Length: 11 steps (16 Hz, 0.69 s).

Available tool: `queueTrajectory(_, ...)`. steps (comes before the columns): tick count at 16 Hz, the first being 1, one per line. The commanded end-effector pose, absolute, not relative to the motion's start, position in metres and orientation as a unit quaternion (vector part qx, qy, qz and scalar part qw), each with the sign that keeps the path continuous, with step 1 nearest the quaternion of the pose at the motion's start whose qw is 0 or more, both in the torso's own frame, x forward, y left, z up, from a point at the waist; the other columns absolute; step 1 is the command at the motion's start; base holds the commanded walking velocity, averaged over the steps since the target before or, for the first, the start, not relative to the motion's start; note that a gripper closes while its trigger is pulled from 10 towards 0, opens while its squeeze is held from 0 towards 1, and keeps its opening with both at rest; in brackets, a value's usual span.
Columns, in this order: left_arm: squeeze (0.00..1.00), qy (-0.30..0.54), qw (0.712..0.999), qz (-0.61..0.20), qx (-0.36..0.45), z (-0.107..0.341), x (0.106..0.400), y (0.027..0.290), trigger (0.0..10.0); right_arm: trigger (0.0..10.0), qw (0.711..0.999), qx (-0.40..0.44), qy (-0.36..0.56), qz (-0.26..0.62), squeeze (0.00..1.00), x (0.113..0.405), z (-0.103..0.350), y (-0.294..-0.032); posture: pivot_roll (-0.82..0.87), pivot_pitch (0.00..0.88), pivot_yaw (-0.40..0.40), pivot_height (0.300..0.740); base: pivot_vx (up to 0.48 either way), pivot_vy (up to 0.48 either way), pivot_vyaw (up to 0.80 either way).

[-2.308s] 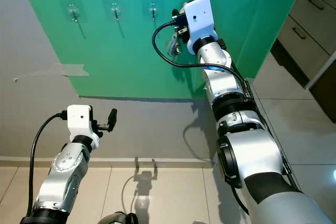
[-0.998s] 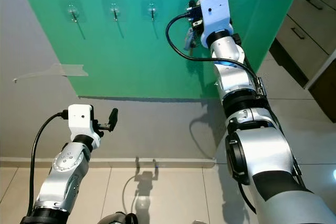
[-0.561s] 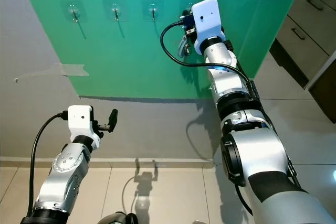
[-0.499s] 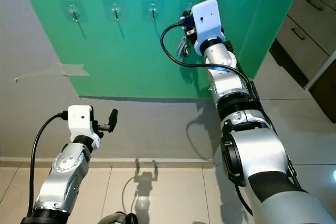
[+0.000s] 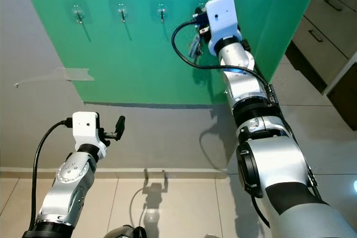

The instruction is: Hang keys on a hook

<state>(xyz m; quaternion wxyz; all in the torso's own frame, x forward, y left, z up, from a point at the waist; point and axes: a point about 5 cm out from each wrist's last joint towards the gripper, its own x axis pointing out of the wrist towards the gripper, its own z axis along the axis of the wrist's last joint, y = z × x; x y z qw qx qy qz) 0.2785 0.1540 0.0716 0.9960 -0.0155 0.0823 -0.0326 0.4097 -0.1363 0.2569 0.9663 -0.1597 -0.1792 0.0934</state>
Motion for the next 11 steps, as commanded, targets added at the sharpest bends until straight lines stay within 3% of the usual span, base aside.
queueTrajectory(1,0.00,0.084,0.996,-0.036,-0.013,0.0712,0.2785,0.1520,10.0,10.0,0.963,-0.157,-0.201,0.092,0.00,0.4092,0.2697,-0.1372,-0.03,0.000,0.023,0.740,0.000,0.000,0.00)
queueTrajectory(11,0.00,0.083,0.996,-0.035,-0.013,0.0722,0.2766,0.1513,10.0,10.0,0.962,-0.160,-0.195,0.102,0.00,0.4103,0.2686,-0.1283,-0.02,0.000,0.015,0.740,0.000,0.000,0.00)
